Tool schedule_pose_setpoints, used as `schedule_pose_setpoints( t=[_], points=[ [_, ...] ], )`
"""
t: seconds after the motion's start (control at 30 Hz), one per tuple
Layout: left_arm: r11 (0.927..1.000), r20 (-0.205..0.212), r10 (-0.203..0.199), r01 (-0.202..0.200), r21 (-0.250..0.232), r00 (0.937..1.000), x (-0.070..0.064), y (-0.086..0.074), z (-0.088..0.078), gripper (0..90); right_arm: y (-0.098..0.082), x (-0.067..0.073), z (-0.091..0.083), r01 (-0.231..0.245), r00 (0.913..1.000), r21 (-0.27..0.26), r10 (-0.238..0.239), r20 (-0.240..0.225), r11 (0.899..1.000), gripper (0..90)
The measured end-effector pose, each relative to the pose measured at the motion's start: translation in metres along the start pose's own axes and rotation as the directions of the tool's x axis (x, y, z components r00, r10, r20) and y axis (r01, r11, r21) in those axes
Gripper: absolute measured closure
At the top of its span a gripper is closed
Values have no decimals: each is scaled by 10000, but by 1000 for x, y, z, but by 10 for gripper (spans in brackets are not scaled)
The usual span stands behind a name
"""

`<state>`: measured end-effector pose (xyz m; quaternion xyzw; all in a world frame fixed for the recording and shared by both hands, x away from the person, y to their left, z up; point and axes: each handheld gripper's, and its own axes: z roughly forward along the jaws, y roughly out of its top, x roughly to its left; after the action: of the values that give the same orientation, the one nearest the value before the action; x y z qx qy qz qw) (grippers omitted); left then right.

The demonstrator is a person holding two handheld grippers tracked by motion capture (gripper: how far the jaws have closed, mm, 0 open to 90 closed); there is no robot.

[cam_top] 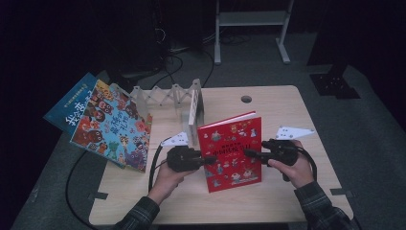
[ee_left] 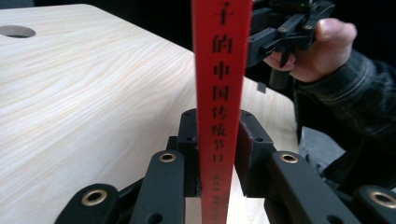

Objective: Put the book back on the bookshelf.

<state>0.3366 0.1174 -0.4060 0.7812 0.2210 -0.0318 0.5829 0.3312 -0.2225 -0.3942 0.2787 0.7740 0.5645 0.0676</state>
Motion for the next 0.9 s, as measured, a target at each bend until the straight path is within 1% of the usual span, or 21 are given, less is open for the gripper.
schedule_pose_setpoints(
  t=[0.1,0.2,0.27,0.33,0.43,0.47,0.63,0.7,0.8,0.87,0.9],
  points=[
    [10000,36,14,-14,-73,10000,0,1,-1,746,0,0,1,79,9999,33,-79,66,10000,543],
    [9997,-49,140,-141,-200,9999,-2,4,-2,751,0,0,0,138,9999,-11,-138,71,9999,531],
    [9995,-83,150,-152,-289,9999,-3,5,-3,752,1,0,0,193,9998,-30,-193,113,9998,522],
    [9993,-145,104,-109,-358,9998,-2,6,-5,754,1,-1,0,117,9999,6,-117,123,9999,507],
    [9990,-227,30,-40,-442,9997,-1,6,-8,777,1,-4,-2,32,9989,128,-38,470,9999,487],
    [9990,-257,34,-45,-448,9997,-1,6,-8,781,1,-4,-2,-20,9986,148,12,533,9999,482],
    [9986,-416,-17,-4,-520,9991,-2,7,-9,786,1,-4,-1,83,9973,237,-100,721,9997,445],
    [9981,-535,-71,38,-613,9985,0,7,-11,790,2,-4,-3,169,9950,335,-201,976,9993,414],
    [9977,-667,-142,98,-665,9977,1,7,-14,791,3,-7,-7,78,9926,197,-101,1209,9998,364],
    [9972,-737,-123,68,-742,9972,0,8,-15,792,1,-10,-9,14,9888,234,-48,1489,9997,339],
    [9975,-794,-46,-11,-705,9968,0,9,-17,792,0,-12,-9,-27,9866,215,-8,1634,9998,318]
  ],
)
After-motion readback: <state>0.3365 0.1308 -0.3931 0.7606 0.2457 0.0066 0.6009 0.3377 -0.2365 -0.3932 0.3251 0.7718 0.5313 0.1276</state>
